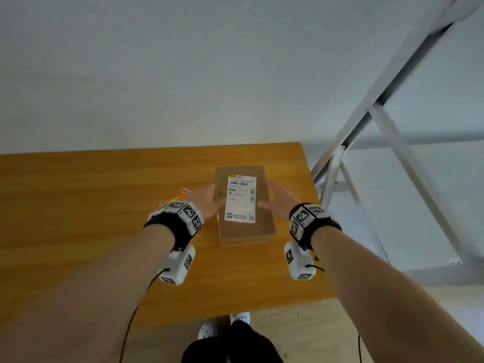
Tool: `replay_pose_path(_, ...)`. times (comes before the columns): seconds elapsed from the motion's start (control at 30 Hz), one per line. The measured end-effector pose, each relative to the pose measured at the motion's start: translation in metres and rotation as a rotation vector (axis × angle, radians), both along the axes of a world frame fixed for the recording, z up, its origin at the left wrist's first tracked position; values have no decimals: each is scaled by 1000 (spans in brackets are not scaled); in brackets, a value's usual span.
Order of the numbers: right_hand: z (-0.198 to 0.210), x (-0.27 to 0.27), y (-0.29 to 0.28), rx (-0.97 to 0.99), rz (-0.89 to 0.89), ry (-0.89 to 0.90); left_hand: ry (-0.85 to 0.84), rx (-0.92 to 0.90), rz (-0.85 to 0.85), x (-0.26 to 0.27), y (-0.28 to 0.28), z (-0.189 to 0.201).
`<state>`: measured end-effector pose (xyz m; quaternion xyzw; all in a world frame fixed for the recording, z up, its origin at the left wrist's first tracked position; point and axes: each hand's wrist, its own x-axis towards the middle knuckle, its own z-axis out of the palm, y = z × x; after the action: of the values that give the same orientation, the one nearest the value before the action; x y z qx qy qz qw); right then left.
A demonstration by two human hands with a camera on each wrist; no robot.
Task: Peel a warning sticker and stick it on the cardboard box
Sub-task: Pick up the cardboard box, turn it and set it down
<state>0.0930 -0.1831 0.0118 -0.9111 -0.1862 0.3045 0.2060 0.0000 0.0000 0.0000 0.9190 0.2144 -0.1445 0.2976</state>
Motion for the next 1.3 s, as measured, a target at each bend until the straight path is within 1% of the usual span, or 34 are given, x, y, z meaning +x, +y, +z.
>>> replay_pose_path(0.1,-10,8,2,-16,-17,40,7,-84,78,4,-3,-8)
replay_pose_path(0.23,-18,15,4,37,-74,113,22,-153,154,6,-6,-16)
replay_pose_path(0.37,-26,22,6,94,-109,168,65,-194,168,6,-5,-23)
replay_pose_path(0.5,-29,23,6,146,-140,222,57,-229,175,7,-6,-18)
replay_pose_path(0.67,-27,23,4,168,-182,227,25,-222,145,10,-7,-7)
replay_pose_path(0.8,-20,24,0,246,-254,225,-8,-275,168,12,-7,7)
replay_pose_path(0.93,-4,27,-2,341,-303,260,-30,-328,211,15,-8,26)
replay_pose_path(1.03,11,28,-2,426,-343,258,-68,-407,277,18,-9,41)
replay_pose_path(1.17,31,32,0,576,-468,322,-126,-464,354,22,-7,56)
replay_pose_path(1.3,45,37,1,600,-503,332,-172,-474,377,27,-2,62)
